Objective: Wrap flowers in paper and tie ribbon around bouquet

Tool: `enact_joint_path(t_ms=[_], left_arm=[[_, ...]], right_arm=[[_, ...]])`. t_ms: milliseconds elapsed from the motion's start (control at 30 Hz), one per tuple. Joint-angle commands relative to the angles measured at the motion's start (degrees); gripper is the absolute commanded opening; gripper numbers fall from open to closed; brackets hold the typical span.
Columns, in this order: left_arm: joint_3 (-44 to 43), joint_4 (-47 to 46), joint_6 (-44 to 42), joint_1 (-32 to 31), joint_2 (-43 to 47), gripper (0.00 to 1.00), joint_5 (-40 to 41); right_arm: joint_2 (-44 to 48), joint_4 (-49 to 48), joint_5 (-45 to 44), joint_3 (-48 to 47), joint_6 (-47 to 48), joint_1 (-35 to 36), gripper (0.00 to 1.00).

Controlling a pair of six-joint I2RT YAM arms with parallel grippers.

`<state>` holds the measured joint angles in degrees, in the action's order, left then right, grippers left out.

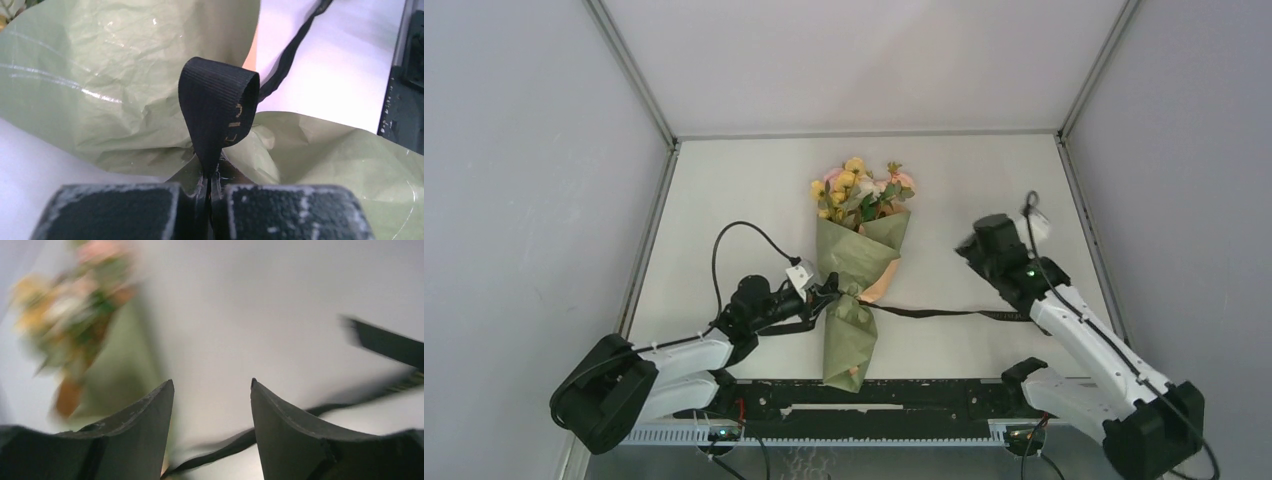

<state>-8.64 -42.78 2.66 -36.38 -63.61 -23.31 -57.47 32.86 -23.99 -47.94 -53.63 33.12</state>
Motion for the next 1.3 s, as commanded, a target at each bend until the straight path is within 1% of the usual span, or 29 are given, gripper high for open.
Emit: enact_joint_path(t_ms=[0,67,133,167,233,400,567,633,767,933,1000,1067,1100,1200,1267], left_arm=[[0.9,-0.3,-9.1,-1.5,2.6,0.00,-3.8],[1.3,-0.2,-9.3,-2.2,3.4,0.00,-3.2],[1.9,-0.1,-9.3,-2.8,4.0,0.00,-3.2],[2.1,-0.1,-9.5,-2.9,4.0,0.00,-3.2],[2.4,-0.1,-10.1,-3.1,4.1,0.00,-3.1],[2.2,-0.1,-12.7,-3.2,4.4,0.00,-3.5],[2.7,-0.7,-12.4,-3.2,4.6,0.00,-3.1],[3.1,-0.7,-12.1,-3.3,4.9,0.00,-3.1],[3.4,-0.9,-12.6,-3.2,4.9,0.00,-3.2],[3.8,-0.2,-13.7,-3.2,5.2,0.00,-1.2],[3.5,0.4,-13.8,-3.2,5.3,0.00,-0.3],[3.3,0.8,-14.0,-3.2,5.4,0.00,0.5],[3.2,0.9,-14.1,-3.3,5.4,0.00,0.7],[3.0,1.1,-14.6,-3.2,5.3,0.00,1.2],[2.8,1.7,-15.0,-3.2,5.3,0.00,1.0]], right_arm=[[3.8,21.1,2.3,8.1,-14.4,-13.5,0.67],[4.9,23.5,2.6,9.8,-17.8,-15.7,0.69],[5.0,25.8,0.9,10.9,-21.4,-16.6,0.73],[4.7,26.2,0.5,11.4,-22.1,-17.9,0.73],[2.7,25.8,1.0,11.9,-22.5,-19.9,0.74],[-5.5,22.9,0.5,10.9,-21.3,-22.9,0.73],[-10.1,21.3,-2.9,10.9,-21.3,-24.1,0.69],[-11.0,18.5,-3.4,11.5,-20.4,-24.8,0.66],[-12.9,11.3,-0.2,12.3,-16.8,-27.7,0.60],[-16.7,7.3,1.7,12.3,-14.8,-28.5,0.55],[-18.3,4.9,3.2,12.4,-14.0,-28.5,0.50],[-19.4,3.3,4.5,12.3,-13.1,-28.6,0.39],[-19.6,2.8,4.8,12.3,-12.8,-28.6,0.33],[-19.2,0.9,5.0,12.3,-9.4,-29.0,0.00],[-18.1,-1.5,6.1,12.3,-5.4,-29.4,0.00]])
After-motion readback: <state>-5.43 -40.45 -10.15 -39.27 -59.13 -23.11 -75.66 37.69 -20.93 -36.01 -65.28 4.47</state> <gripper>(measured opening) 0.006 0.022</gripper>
